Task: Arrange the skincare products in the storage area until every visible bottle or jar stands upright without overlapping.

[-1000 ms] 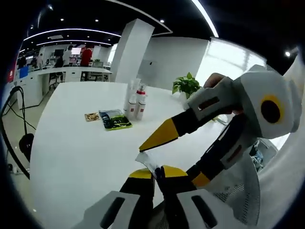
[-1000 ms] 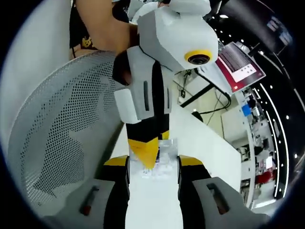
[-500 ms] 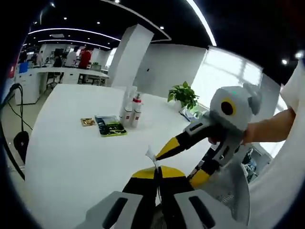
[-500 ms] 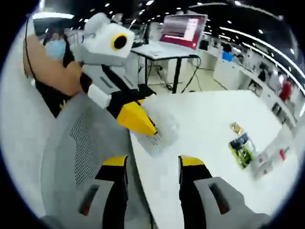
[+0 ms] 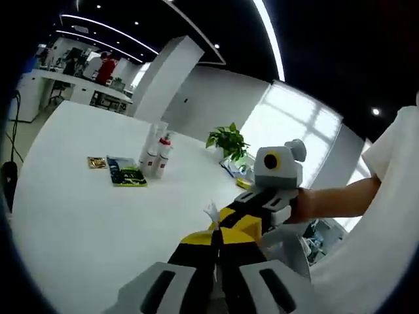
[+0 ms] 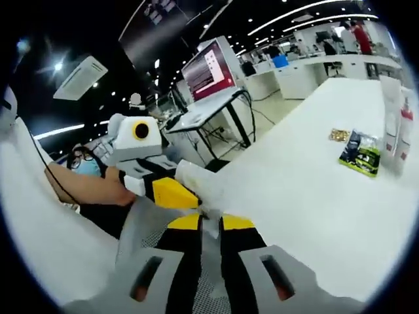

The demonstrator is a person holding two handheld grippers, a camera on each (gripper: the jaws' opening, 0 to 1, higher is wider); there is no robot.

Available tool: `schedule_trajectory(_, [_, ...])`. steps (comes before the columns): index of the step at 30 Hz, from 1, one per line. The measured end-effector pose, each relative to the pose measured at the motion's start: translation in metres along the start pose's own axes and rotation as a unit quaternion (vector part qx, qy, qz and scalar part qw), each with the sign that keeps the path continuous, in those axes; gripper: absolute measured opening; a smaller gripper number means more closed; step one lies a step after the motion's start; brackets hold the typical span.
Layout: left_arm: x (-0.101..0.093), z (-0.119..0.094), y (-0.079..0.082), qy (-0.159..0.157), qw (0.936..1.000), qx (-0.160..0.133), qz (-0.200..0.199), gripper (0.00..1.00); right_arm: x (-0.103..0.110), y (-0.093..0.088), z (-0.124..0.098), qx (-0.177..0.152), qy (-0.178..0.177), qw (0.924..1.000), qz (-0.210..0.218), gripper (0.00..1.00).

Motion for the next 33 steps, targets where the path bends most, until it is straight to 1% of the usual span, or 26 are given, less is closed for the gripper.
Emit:
schedule_trajectory(1, [-0.001, 0.0, 0.001, -0.005, 1.0, -0.004, -0.002, 0.02, 0.002, 0.001, -0.001, -0.009, 0.009, 0.9997, 0.019, 0.01])
schedule_trajectory(4, [-0.002, 0.0, 0.004, -0.011, 0.9998, -0.011, -0.008, 0.04, 0.005, 0.001, -0.006, -0.009, 0.021, 0.9995, 0.024, 0.0])
schedule_trajectory(5, [-0.004, 0.0, 0.005, -0.017, 0.9997, -0.014, -0.008, 0.04, 0.006, 0.001, -0.007, -0.012, 0.022, 0.9995, 0.022, 0.0])
schedule_trajectory(7, [-0.005, 0.0, 0.006, -0.019, 0.9997, -0.018, -0.004, 0.04, 0.008, -0.001, -0.008, -0.01, 0.027, 0.9992, 0.026, 0.0])
schedule_trajectory(9, [-0.008, 0.0, 0.007, -0.03, 0.9993, -0.021, -0.011, 0.04, 0.01, -0.001, -0.01, -0.014, 0.031, 0.9985, 0.044, 0.0])
schedule_trajectory(11, [-0.007, -0.001, 0.009, -0.032, 0.9991, -0.023, -0.015, 0.04, 0.013, -0.002, -0.013, -0.014, 0.045, 0.9964, 0.071, 0.0])
schedule_trajectory(13, [-0.008, -0.001, 0.01, -0.036, 0.9988, -0.028, -0.018, 0.04, 0.013, -0.002, -0.014, -0.013, 0.044, 0.9964, 0.072, 0.0])
schedule_trajectory(16, [-0.01, -0.001, 0.01, -0.042, 0.9986, -0.027, -0.018, 0.04, 0.012, -0.003, -0.019, -0.011, 0.046, 0.9955, 0.082, 0.0])
schedule_trajectory(19, [-0.012, -0.001, 0.008, -0.047, 0.9985, -0.021, -0.019, 0.03, 0.011, -0.003, -0.024, -0.021, 0.049, 0.9935, 0.101, 0.0])
schedule_trajectory(20, [-0.013, 0.0, 0.006, -0.049, 0.9985, -0.016, -0.02, 0.03, 0.012, -0.003, -0.025, -0.022, 0.05, 0.9935, 0.1, 0.0])
schedule_trajectory(21, [-0.013, 0.0, 0.006, -0.049, 0.9985, -0.015, -0.021, 0.03, 0.016, -0.003, -0.025, -0.02, 0.054, 0.9942, 0.09, 0.0])
schedule_trajectory(22, [-0.013, 0.0, 0.004, -0.052, 0.9983, -0.009, -0.024, 0.02, 0.017, -0.004, -0.025, -0.016, 0.055, 0.996, 0.069, 0.0])
schedule_trajectory(23, [-0.012, 0.0, 0.004, -0.051, 0.9982, -0.009, -0.028, 0.02, 0.013, -0.002, -0.025, -0.017, 0.02, 0.9996, 0.015, 0.03])
schedule_trajectory(24, [-0.011, -0.001, 0.004, -0.049, 0.9984, -0.008, -0.029, 0.02, 0.01, -0.002, -0.026, -0.005, -0.021, 0.9975, -0.067, 0.07])
schedule_trajectory(25, [-0.008, -0.001, 0.001, -0.037, 0.9989, 0.0, -0.029, 0.01, 0.009, -0.003, -0.026, 0.01, -0.041, 0.9924, -0.115, 0.12])
schedule_trajectory(26, [-0.007, 0.0, 0.0, -0.033, 0.9989, 0.003, -0.033, 0.01, 0.009, -0.005, -0.026, 0.03, -0.058, 0.9857, -0.155, 0.21])
schedule_trajectory(27, [-0.005, 0.001, -0.001, -0.028, 0.9987, 0.006, -0.042, 0.01, 0.009, -0.005, -0.025, 0.04, -0.073, 0.9815, -0.172, 0.29])
schedule_trajectory(29, [-0.005, 0.003, -0.002, -0.027, 0.9987, 0.01, -0.043, 0.01, 0.011, -0.002, -0.023, 0.056, -0.091, 0.9673, -0.23, 0.41])
schedule_trajectory(30, [-0.005, 0.003, -0.002, -0.026, 0.9987, 0.011, -0.042, 0.01, 0.01, 0.0, -0.023, 0.072, -0.107, 0.9539, -0.271, 0.43])
schedule_trajectory(31, [-0.004, 0.003, -0.003, -0.025, 0.9986, 0.014, -0.046, 0.01, 0.011, 0.003, -0.022, 0.077, -0.117, 0.9428, -0.303, 0.45])
schedule_trajectory(33, [-0.004, 0.003, -0.004, -0.025, 0.9981, 0.017, -0.053, 0.01, 0.013, 0.006, -0.018, 0.097, -0.135, 0.9198, -0.356, 0.49])
Point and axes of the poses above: the point that each gripper's makers call its tool centre point, and the gripper's own axes: z roughly forward along the fingers, x roughly to its left, y roughly out of its top, the point moved 3 cm from there along -z, roughly backward along the fingers, and after that the axes turned 3 degrees about -y, right-handed, at the moved point
